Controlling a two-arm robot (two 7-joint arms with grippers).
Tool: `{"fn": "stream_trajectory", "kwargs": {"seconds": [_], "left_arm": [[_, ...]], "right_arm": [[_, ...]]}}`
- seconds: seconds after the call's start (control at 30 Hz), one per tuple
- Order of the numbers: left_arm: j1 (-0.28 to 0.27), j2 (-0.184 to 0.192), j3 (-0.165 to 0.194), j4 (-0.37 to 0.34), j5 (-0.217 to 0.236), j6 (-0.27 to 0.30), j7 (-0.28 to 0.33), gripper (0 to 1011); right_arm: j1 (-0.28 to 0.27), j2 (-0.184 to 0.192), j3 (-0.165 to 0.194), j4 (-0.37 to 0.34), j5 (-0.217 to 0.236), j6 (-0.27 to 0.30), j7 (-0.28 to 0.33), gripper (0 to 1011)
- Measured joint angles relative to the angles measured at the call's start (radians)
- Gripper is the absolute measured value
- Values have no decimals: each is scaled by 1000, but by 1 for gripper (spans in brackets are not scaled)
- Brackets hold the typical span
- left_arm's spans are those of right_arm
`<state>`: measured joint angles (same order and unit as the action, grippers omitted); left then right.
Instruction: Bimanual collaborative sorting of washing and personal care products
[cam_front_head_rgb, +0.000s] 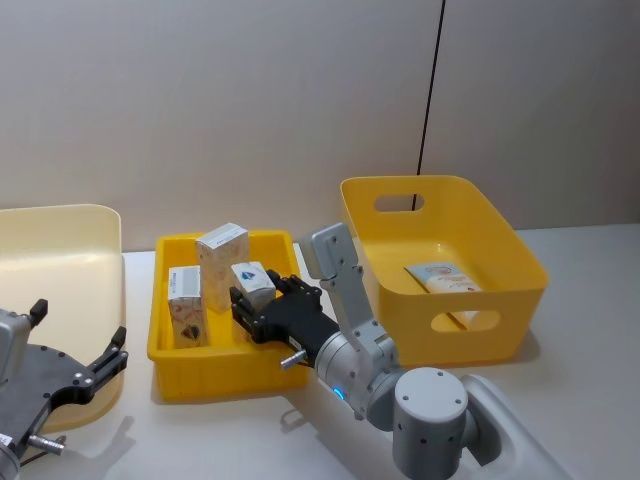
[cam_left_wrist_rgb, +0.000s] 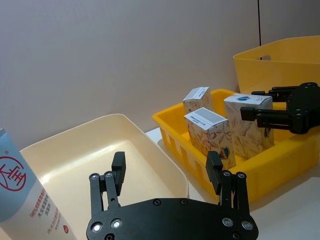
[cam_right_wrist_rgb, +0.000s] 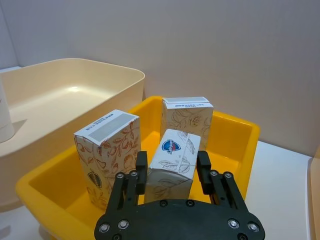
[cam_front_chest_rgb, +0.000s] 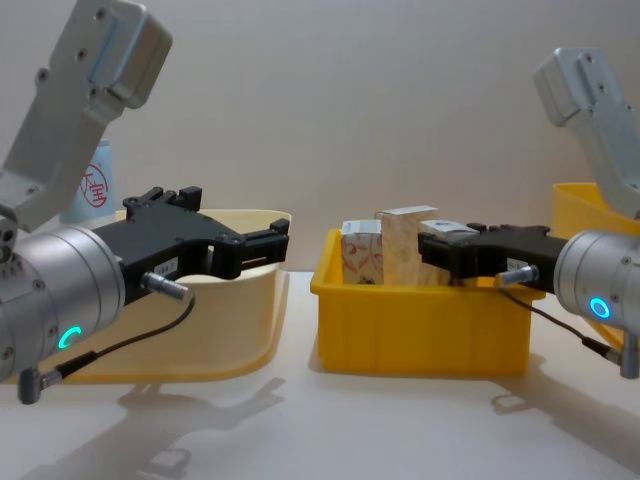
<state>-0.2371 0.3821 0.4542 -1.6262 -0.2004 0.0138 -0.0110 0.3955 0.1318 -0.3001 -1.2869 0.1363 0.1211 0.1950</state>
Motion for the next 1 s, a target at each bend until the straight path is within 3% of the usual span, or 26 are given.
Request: {"fn": "stream_trajectory", "kwargs": {"seconds": [0.07,0.13,0.23,0.6,1.0], "left_arm": [[0,0,0,0,0,0,0,1002],[0,0,0,0,0,0,0,1002],[0,0,0,0,0,0,0,1002],[0,0,0,0,0,0,0,1002],[0,0,0,0,0,0,0,1001]], "right_arm": [[1,0,0,1,0,0,0,588],[1,-1,1,2,-1,0,0,481],[1,-1,1,3,-1,1,0,439],[-4,-1,10,-2,-2,-27,2,434],[-23,6,42,-41,0,-143,10,434]]}}
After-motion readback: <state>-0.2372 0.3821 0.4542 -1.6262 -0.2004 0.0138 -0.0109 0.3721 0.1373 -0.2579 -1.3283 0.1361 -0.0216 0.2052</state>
